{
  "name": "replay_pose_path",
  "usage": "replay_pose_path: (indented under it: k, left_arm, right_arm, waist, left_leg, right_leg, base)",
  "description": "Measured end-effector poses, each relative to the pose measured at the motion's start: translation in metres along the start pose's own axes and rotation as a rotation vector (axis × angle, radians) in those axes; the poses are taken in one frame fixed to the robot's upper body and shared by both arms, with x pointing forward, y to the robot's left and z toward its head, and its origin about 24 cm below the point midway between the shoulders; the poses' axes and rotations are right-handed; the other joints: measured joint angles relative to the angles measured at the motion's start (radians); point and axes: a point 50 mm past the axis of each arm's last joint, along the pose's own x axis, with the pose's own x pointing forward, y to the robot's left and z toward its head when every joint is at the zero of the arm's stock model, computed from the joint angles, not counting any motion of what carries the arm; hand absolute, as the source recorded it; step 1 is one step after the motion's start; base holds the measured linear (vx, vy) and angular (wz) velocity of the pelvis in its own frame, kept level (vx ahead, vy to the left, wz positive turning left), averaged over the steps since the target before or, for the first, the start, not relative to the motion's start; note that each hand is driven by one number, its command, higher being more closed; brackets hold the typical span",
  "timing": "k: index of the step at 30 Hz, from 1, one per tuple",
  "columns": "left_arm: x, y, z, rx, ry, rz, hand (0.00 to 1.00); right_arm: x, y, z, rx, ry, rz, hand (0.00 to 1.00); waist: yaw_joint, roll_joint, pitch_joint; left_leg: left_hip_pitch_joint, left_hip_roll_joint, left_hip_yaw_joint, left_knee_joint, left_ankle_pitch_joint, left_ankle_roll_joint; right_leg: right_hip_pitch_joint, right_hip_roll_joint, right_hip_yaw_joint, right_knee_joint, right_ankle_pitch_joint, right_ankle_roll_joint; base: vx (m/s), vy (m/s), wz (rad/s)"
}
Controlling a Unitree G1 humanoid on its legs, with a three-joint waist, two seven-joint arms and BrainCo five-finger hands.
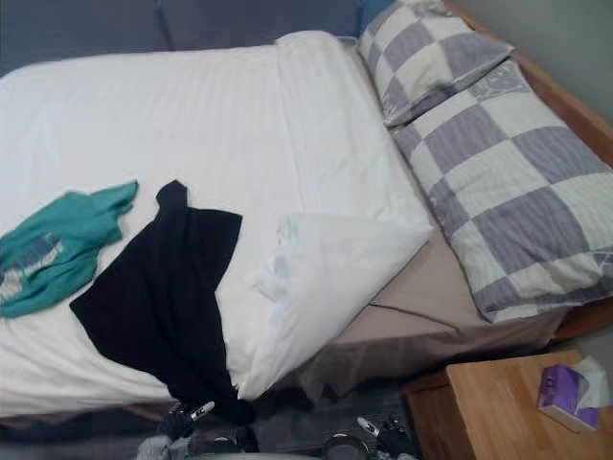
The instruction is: Tidy the bed and pick cloth on bed and put in laundry
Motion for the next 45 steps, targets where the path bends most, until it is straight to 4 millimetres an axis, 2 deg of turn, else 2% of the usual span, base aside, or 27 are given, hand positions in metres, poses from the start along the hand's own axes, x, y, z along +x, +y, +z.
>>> replay_pose_path:
  k: [5,10,15,19,22,23,24,25,27,28,30,31,32,33,34,36,39,40,42,43,45]
  left_arm:
    - [0.0,-0.008,0.002,0.08,-0.011,-0.066,0.0]
    - [0.001,-0.007,0.0,0.053,0.012,-0.044,0.0]
    - [0.0,0.001,-0.007,-0.058,0.084,0.02,0.0]
    - [-0.001,0.008,-0.013,-0.119,0.155,0.046,0.0]
    - [-0.002,0.02,-0.017,-0.163,0.208,0.071,0.0]
    - [-0.003,0.024,-0.019,-0.168,0.232,0.072,0.0]
    - [-0.004,0.026,-0.02,-0.167,0.241,0.073,0.0]
    - [-0.006,0.03,-0.023,-0.163,0.262,0.078,0.0]
    - [-0.009,0.036,-0.029,-0.155,0.291,0.084,0.0]
    - [-0.013,0.042,-0.037,-0.135,0.315,0.085,0.0]
    - [-0.017,0.043,-0.043,-0.11,0.342,0.082,0.0]
    - [-0.019,0.042,-0.048,-0.106,0.357,0.077,0.0]
    - [-0.02,0.041,-0.051,-0.108,0.363,0.074,0.0]
    - [-0.021,0.04,-0.054,-0.094,0.375,0.07,0.0]
    - [-0.022,0.039,-0.056,-0.083,0.379,0.068,0.0]
    - [-0.022,0.035,-0.057,-0.055,0.379,0.069,0.0]
    - [-0.021,0.033,-0.056,-0.025,0.354,0.072,0.0]
    - [-0.021,0.033,-0.056,-0.021,0.349,0.073,0.0]
    - [-0.022,0.033,-0.056,-0.004,0.328,0.079,0.0]
    - [-0.022,0.033,-0.055,0.001,0.322,0.081,0.0]
    - [-0.021,0.032,-0.052,0.038,0.291,0.078,0.0]
  right_arm:
    - [-0.002,-0.001,-0.004,0.044,-0.013,-0.003,0.0]
    - [-0.006,-0.004,-0.014,0.205,0.016,-0.056,0.0]
    - [-0.015,-0.027,-0.031,0.473,0.057,-0.305,0.0]
    - [-0.022,-0.06,-0.022,0.574,-0.001,-0.525,0.0]
    - [-0.03,-0.099,0.015,0.615,-0.176,-0.671,0.0]
    - [-0.035,-0.119,0.042,0.585,-0.287,-0.715,0.0]
    - [-0.04,-0.129,0.057,0.567,-0.351,-0.735,0.0]
    - [-0.05,-0.145,0.092,0.51,-0.49,-0.759,0.0]
    - [-0.068,-0.155,0.154,0.394,-0.726,-0.742,0.0]
    - [-0.087,-0.146,0.216,0.243,-0.932,-0.678,0.0]
    - [-0.103,-0.129,0.257,0.114,-1.072,-0.606,0.0]
    - [-0.114,-0.107,0.284,-0.004,-1.175,-0.541,0.0]
    - [-0.119,-0.094,0.296,-0.061,-1.225,-0.506,0.0]
    - [-0.13,-0.066,0.313,-0.164,-1.315,-0.424,0.0]
    - [-0.134,-0.052,0.318,-0.212,-1.351,-0.382,0.0]
    - [-0.145,-0.006,0.33,-0.386,-1.439,-0.237,0.0]
    - [-0.146,0.059,0.33,-0.624,-1.453,-0.008,0.0]
    - [-0.146,0.067,0.33,-0.661,-1.448,0.02,0.0]
    - [-0.14,0.098,0.326,-0.792,-1.408,0.097,0.0]
    - [-0.139,0.105,0.326,-0.814,-1.401,0.112,0.0]
    - [-0.129,0.13,0.327,-0.893,-1.332,0.142,0.0]
  waist:
    - [-0.015,0.002,0.007]
    - [-0.014,-0.003,0.008]
    - [-0.012,0.007,0.0]
    - [-0.007,0.003,-0.005]
    - [0.001,-0.001,-0.014]
    - [0.002,0.001,-0.015]
    - [0.001,0.002,-0.016]
    - [-0.001,0.004,-0.017]
    - [-0.009,0.0,-0.019]
    - [-0.015,-0.004,-0.024]
    - [-0.015,-0.006,-0.03]
    - [-0.014,-0.005,-0.031]
    - [-0.015,-0.003,-0.031]
    - [-0.015,0.002,-0.034]
    - [-0.015,0.006,-0.037]
    - [-0.009,0.02,-0.046]
    - [0.007,0.029,-0.048]
    - [0.01,0.029,-0.048]
    - [0.019,0.029,-0.048]
    - [0.022,0.029,-0.048]
    - [0.042,0.027,-0.046]
  left_leg:
    - [0.023,0.001,-0.004,-0.003,0.0,0.001]
    - [0.044,0.005,0.052,-0.003,-0.011,-0.003]
    - [0.057,0.013,0.096,-0.002,-0.021,-0.012]
    - [0.084,0.01,0.113,-0.002,-0.035,-0.01]
    - [0.09,0.012,0.122,-0.002,-0.05,-0.011]
    - [0.09,0.016,0.119,-0.002,-0.053,-0.009]
    - [0.09,0.018,0.115,-0.002,-0.055,-0.009]
    - [0.089,0.021,0.103,-0.002,-0.057,-0.007]
    - [0.086,0.022,0.094,-0.002,-0.058,-0.005]
    - [0.08,0.022,0.092,-0.002,-0.058,-0.005]
    - [0.071,0.02,0.086,-0.002,-0.057,-0.004]
    - [0.066,0.017,0.084,-0.002,-0.056,-0.002]
    - [0.065,0.015,0.083,-0.002,-0.055,-0.001]
    - [0.061,0.014,0.079,-0.002,-0.053,0.0]
    - [0.056,0.013,0.075,-0.002,-0.052,0.001]
    - [0.051,0.01,0.068,-0.001,-0.044,0.004]
    - [0.038,0.01,0.041,-0.001,-0.028,0.004]
    - [0.036,0.01,0.037,-0.001,-0.025,0.003]
    - [0.036,0.011,0.009,-0.001,-0.014,0.003]
    - [0.036,0.012,0.004,-0.001,-0.011,0.003]
    - [0.032,0.011,-0.008,-0.002,0.003,0.003]
  right_leg:
    - [0.028,-0.005,0.006,0.017,0.0,0.0]
    - [0.026,0.005,0.042,0.001,-0.014,-0.006]
    - [0.046,0.021,0.082,-0.057,0.018,0.007]
    - [0.08,0.019,0.094,-0.087,0.043,0.021]
    - [0.08,0.022,0.105,-0.088,0.059,0.023]
    - [0.079,0.026,0.107,-0.087,0.072,0.022]
    - [0.079,0.028,0.107,-0.086,0.078,0.02]
    - [0.077,0.032,0.107,-0.082,0.089,0.014]
    - [0.069,0.033,0.109,-0.068,0.093,0.012]
    - [0.057,0.032,0.11,-0.058,0.093,0.012]
    - [0.049,0.032,0.11,-0.058,0.093,0.012]
    - [0.044,0.032,0.111,-0.058,0.093,0.012]
    - [0.044,0.032,0.111,-0.058,0.092,0.011]
    - [0.043,0.033,0.11,-0.062,0.091,0.01]
    - [0.042,0.033,0.11,-0.063,0.089,0.007]
    - [0.037,0.031,0.11,-0.066,0.085,0.0]
    - [0.046,0.033,0.108,-0.079,0.079,-0.008]
    - [0.048,0.033,0.107,-0.081,0.079,-0.008]
    - [0.066,0.034,0.09,-0.086,0.079,-0.008]
    - [0.069,0.035,0.085,-0.086,0.079,-0.008]
    - [0.071,0.035,0.079,-0.089,0.078,-0.008]
  base:
    - [-0.09,0.002,0.02]
    - [-0.06,0.011,-0.26]
    - [0.04,0.01,-0.22]
    - [0.1,0.04,-0.14]
    - [0.08,0.043,-0.09]
    - [0.04,0.045,0.06]
    - [0.04,0.06,0.09]
    - [0.02,0.051,0.09]
    - [0.0,0.048,0.08]
    - [-0.01,0.031,0.04]
    - [-0.02,0.014,0.04]
    - [-0.01,0.015,0.04]
    - [-0.02,0.012,0.04]
    - [-0.02,0.003,0.07]
    - [0.02,-0.009,0.13]
    - [0.04,-0.015,0.13]
    - [-0.01,-0.029,0.23]
    - [-0.02,-0.026,0.29]
    - [-0.03,-0.024,0.32]
    - [-0.06,-0.03,0.25]
    - [-0.09,-0.036,0.12]
